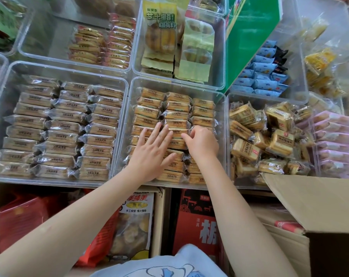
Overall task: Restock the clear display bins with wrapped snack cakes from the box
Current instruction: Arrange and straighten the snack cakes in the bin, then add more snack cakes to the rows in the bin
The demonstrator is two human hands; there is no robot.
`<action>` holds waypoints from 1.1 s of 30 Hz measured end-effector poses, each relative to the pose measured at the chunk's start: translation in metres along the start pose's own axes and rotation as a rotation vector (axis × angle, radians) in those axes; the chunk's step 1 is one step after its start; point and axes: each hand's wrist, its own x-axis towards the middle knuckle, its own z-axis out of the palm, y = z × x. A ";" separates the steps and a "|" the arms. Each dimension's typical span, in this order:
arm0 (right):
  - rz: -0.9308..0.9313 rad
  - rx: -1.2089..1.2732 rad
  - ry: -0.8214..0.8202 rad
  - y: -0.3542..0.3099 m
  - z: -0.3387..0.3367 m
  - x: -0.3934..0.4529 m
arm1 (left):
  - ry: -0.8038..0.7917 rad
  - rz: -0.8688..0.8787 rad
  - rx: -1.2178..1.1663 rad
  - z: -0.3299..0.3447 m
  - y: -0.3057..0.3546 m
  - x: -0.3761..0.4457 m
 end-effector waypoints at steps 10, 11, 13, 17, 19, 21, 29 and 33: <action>0.189 0.717 -0.123 0.007 -0.006 0.005 | 0.109 -0.028 -0.063 0.002 -0.008 -0.021; 0.205 0.766 -0.122 0.009 -0.006 0.004 | 0.120 -0.020 -0.064 0.002 -0.007 -0.021; 0.221 0.810 -0.111 0.011 -0.004 0.002 | 0.138 -0.008 -0.074 0.002 -0.005 -0.021; 0.188 0.765 -0.105 0.011 0.002 0.001 | 0.077 -0.012 -0.044 0.001 -0.002 -0.017; 0.161 0.676 -0.112 0.010 0.006 0.002 | 0.037 -0.013 -0.046 0.001 -0.003 -0.013; 0.141 0.548 -0.099 0.008 0.008 0.005 | 0.008 -0.002 -0.036 0.001 -0.003 -0.010; -0.049 0.242 0.048 0.012 0.005 -0.017 | 0.033 0.015 -0.049 0.000 -0.008 -0.019; 0.029 0.153 -0.018 0.014 0.013 -0.021 | 0.026 0.019 -0.060 0.002 -0.008 -0.021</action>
